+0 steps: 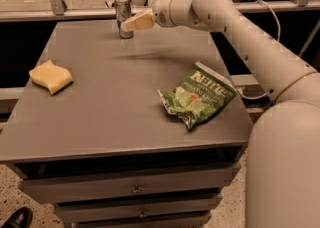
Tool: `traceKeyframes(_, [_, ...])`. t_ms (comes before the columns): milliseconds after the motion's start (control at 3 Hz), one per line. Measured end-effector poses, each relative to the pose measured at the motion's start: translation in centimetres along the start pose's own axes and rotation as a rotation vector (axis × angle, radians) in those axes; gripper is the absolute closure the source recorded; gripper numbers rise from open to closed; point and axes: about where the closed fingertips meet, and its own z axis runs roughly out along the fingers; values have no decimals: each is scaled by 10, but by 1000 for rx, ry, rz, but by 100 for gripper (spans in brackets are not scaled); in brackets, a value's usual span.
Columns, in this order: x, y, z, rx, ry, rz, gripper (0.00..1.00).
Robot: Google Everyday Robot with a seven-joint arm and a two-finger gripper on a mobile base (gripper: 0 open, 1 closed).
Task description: Move redbull can near green jalapeno chip bag
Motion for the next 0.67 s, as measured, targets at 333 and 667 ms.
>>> traceKeyframes(333, [-5, -10, 28, 7, -21, 2, 0])
traceKeyframes(667, [-13, -10, 52, 10, -17, -7, 0])
